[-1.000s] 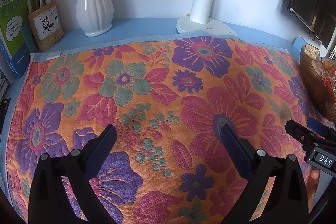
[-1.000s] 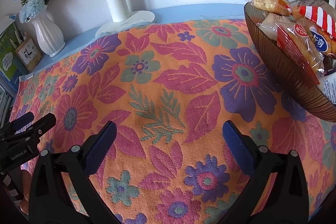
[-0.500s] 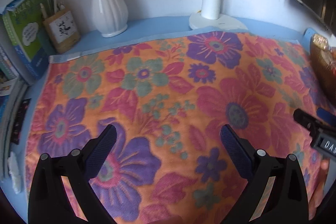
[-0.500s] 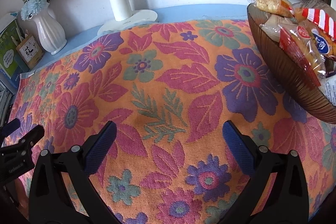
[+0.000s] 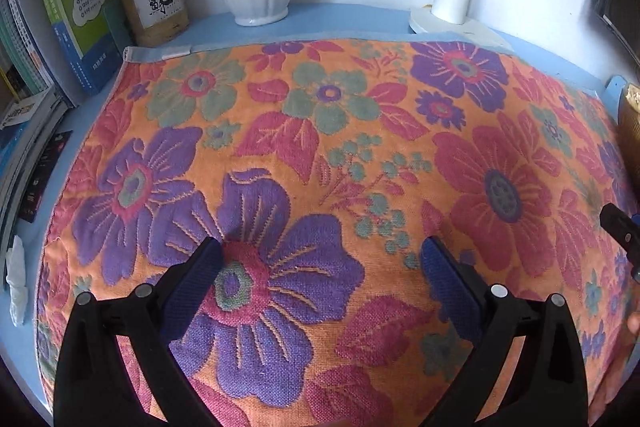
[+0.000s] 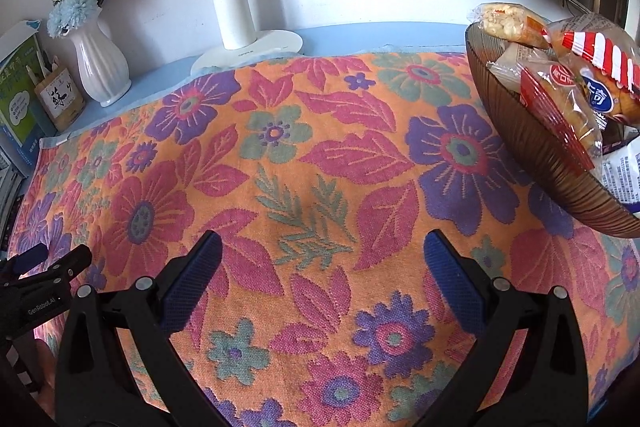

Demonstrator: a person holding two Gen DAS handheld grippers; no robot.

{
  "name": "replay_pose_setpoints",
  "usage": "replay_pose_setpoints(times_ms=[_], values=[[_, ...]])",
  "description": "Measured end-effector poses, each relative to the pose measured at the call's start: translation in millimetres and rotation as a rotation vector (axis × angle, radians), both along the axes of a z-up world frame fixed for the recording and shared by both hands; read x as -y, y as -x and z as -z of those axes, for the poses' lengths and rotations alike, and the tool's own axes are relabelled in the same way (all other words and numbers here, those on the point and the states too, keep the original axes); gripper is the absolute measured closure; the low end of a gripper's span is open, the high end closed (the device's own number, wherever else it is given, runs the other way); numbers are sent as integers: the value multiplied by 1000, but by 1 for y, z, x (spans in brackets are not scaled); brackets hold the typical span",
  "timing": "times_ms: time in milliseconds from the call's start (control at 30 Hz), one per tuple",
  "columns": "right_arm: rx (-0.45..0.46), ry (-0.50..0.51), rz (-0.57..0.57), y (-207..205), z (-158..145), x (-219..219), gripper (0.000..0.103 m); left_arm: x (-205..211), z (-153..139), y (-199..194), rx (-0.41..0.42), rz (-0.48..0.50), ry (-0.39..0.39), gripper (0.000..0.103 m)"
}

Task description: Organize snacks

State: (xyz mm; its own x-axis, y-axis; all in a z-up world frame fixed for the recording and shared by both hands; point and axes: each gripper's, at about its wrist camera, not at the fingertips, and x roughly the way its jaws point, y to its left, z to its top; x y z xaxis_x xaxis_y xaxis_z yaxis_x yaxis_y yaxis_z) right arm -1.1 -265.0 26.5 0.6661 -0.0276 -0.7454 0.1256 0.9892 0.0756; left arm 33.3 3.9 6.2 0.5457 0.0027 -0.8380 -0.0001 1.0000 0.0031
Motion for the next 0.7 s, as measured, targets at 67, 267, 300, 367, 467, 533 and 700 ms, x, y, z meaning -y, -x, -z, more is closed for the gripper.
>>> replay_pose_setpoints(times_ms=[67,267,300,367,467,533,700], values=[[0,3,-1,0,0,-1,3,2,0,0,1,0,-16,5],[-9,-1,-7,-2,1,0,3,2,1,-2,-4,-2,-5,5],[-11,-3,-7,-3,1,-1,3,2,1,-2,-4,-2,-6,5],[-12,-4,-8,-3,2,-1,3,1,1,-2,-5,-1,-5,5],[-13,-6,-9,-3,2,-1,3,1,1,-2,-6,-1,-7,5],[-16,-7,-11,-4,2,-1,3,2,1,-2,-6,-1,-8,5],[-22,-10,-12,-4,3,-2,3,2,1,-2,-7,-1,-8,5]])
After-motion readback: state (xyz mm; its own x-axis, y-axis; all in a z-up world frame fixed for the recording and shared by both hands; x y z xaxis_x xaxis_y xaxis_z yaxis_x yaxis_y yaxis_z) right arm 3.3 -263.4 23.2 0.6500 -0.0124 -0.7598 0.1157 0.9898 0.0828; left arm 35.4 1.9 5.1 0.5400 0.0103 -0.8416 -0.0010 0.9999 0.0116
